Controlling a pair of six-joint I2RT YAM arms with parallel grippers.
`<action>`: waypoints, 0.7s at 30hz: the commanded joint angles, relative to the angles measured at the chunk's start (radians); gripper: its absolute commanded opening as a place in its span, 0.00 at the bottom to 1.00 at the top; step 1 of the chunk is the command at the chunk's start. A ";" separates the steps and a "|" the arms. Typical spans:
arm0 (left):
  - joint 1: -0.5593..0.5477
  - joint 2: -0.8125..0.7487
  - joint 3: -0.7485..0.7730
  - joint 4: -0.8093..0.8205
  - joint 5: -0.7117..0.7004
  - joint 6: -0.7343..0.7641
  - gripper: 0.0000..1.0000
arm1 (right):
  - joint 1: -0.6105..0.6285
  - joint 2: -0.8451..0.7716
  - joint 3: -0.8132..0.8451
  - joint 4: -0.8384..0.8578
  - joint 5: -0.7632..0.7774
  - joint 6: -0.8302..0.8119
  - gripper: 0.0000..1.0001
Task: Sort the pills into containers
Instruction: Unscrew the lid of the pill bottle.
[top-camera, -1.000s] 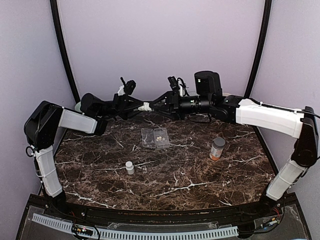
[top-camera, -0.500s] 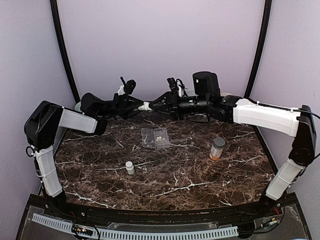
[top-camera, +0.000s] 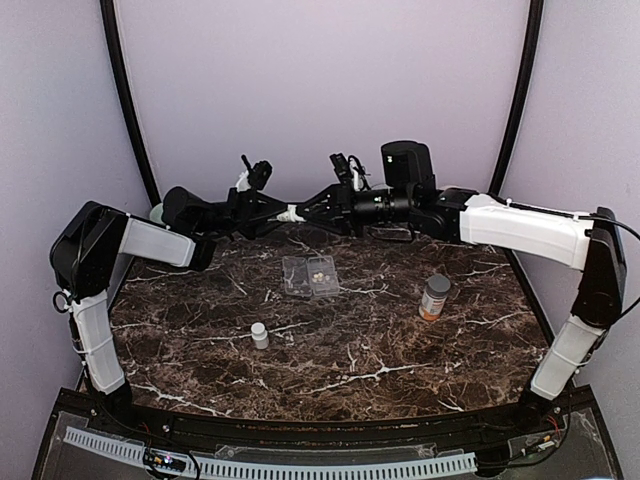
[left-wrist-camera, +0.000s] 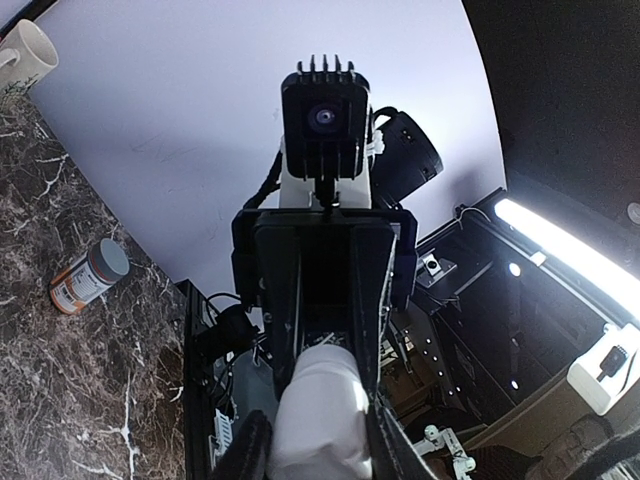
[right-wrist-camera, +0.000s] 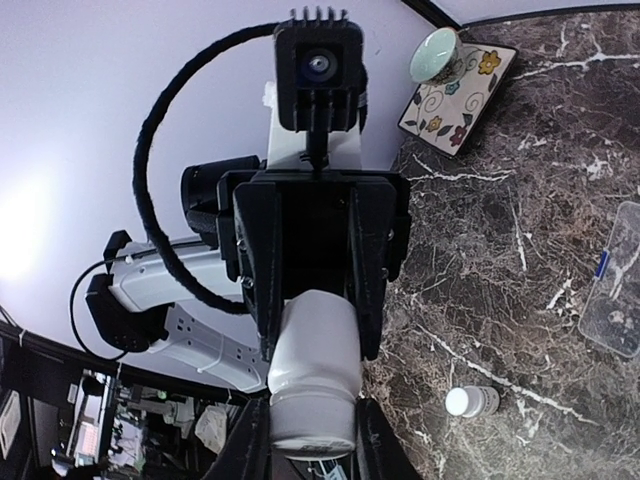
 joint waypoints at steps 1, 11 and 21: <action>-0.006 -0.004 0.031 0.086 0.002 0.018 0.00 | -0.003 0.004 0.068 -0.050 0.011 -0.098 0.08; -0.005 0.004 0.036 0.086 -0.014 0.009 0.00 | 0.092 -0.014 0.186 -0.407 0.379 -0.677 0.05; -0.005 0.007 0.039 0.103 -0.012 -0.013 0.00 | 0.255 -0.130 -0.068 -0.218 0.915 -1.077 0.06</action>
